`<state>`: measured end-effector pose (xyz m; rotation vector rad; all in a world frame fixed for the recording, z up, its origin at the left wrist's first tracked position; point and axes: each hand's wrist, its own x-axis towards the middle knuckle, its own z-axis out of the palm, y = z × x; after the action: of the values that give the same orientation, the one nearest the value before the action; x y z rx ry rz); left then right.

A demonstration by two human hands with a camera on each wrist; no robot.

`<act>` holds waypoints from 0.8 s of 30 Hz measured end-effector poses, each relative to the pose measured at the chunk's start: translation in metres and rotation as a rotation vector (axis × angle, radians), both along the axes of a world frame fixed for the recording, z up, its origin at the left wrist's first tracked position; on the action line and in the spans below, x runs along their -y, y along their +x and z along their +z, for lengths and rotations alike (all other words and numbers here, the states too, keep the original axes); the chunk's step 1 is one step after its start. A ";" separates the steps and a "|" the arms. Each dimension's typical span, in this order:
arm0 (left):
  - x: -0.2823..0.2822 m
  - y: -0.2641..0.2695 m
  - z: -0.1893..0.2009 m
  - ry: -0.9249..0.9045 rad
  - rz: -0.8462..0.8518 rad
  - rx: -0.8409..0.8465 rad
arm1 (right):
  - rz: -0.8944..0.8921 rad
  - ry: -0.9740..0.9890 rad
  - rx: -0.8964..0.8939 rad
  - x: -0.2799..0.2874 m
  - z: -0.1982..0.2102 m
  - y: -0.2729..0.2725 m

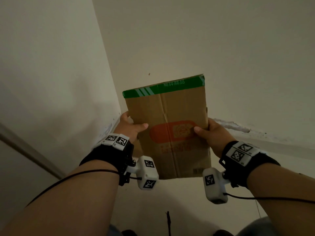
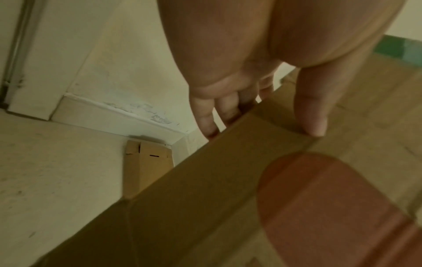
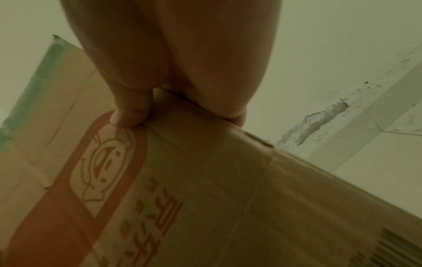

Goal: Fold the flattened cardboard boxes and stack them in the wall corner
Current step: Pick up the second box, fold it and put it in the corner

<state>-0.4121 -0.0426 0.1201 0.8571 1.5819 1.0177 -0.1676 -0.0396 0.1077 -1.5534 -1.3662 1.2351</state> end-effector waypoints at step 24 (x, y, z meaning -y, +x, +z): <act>-0.027 -0.061 -0.032 -0.216 0.341 -0.066 | -0.185 -0.358 -0.355 -0.020 -0.037 -0.038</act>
<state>-0.4729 -0.0152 0.0876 0.4866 1.8978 1.0375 -0.2057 -0.0192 0.0702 -1.5563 -0.7881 1.6067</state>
